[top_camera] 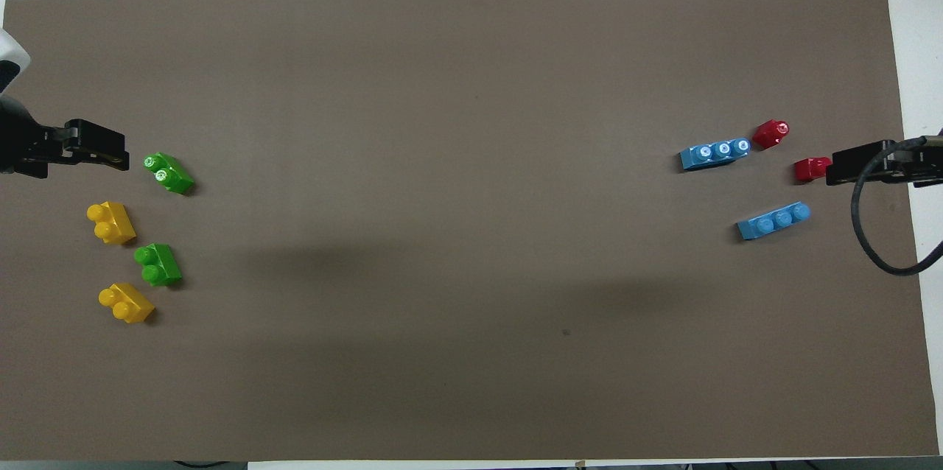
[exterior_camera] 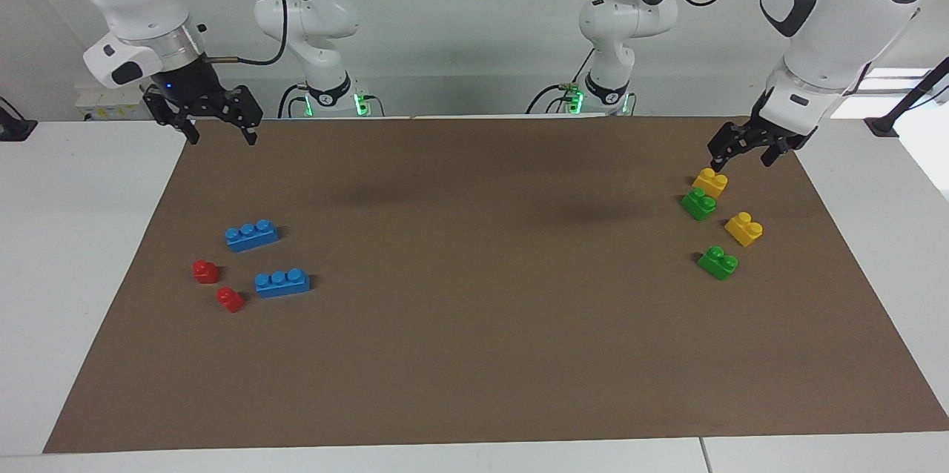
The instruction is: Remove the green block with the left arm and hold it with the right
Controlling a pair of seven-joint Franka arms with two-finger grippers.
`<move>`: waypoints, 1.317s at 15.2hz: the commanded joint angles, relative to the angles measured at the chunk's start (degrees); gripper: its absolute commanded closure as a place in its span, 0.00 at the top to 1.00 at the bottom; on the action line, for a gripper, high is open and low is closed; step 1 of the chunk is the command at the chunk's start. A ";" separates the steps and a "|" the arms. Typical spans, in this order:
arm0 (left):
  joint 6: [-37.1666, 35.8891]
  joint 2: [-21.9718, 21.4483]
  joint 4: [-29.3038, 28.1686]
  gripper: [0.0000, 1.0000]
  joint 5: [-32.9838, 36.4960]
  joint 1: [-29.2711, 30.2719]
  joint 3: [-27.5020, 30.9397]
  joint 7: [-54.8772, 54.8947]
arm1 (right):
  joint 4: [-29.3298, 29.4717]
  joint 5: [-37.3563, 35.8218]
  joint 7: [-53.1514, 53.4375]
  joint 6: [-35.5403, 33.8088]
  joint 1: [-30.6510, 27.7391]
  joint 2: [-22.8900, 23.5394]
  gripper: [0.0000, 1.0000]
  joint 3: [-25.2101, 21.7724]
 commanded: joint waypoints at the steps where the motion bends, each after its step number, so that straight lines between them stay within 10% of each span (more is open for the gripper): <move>1: -2.54 -0.81 -0.30 1.00 -0.53 -0.37 0.36 1.64 | -0.84 -0.02 -0.68 1.43 -0.59 -0.92 1.00 0.13; 20: -4.04 -3.54 -0.30 1.00 -3.08 -0.29 0.54 1.38 | 2.23 -0.99 -1.12 -1.29 -0.76 0.40 1.00 -0.04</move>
